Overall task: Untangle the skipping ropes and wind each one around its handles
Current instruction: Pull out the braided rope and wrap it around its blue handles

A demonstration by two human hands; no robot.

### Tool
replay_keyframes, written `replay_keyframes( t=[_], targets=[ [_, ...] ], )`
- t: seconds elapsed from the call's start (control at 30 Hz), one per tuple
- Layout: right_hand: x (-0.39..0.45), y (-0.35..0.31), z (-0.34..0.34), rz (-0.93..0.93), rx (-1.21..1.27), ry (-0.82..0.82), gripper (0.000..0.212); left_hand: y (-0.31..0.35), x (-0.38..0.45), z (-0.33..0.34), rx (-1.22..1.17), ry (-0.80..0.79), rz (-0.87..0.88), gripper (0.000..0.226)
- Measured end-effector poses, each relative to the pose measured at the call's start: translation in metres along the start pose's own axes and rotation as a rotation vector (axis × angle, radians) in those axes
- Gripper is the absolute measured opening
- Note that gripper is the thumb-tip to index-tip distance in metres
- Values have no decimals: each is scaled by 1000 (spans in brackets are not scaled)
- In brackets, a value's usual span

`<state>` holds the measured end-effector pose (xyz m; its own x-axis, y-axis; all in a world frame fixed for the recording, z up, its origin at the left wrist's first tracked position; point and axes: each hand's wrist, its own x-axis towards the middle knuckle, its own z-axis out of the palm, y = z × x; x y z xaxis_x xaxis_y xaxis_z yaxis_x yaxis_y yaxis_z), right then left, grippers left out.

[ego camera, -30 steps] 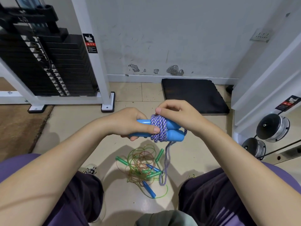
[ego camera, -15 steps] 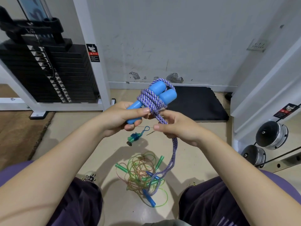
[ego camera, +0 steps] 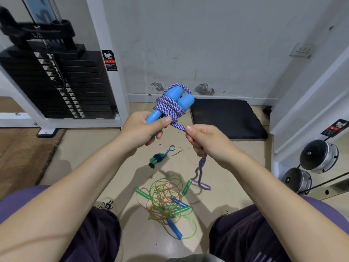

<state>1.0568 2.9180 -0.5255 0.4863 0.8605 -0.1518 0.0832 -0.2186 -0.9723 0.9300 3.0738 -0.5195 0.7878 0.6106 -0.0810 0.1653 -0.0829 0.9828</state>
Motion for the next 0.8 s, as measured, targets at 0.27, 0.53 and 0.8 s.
replay_keyframes(
  t=[0.27, 0.53, 0.8],
  targets=[
    [-9, -14, -11, -52, -29, 69, 42, -17, 7, 4, 391, -83, -100, 33],
    [-4, -9, -5, -281, -457, 182, 31, -7, -7, 20, 680, -416, -80, 39],
    [-1, -1, -9, -313, -602, 252, 32, -11, -15, 24, 806, -457, 7, 57]
  ],
)
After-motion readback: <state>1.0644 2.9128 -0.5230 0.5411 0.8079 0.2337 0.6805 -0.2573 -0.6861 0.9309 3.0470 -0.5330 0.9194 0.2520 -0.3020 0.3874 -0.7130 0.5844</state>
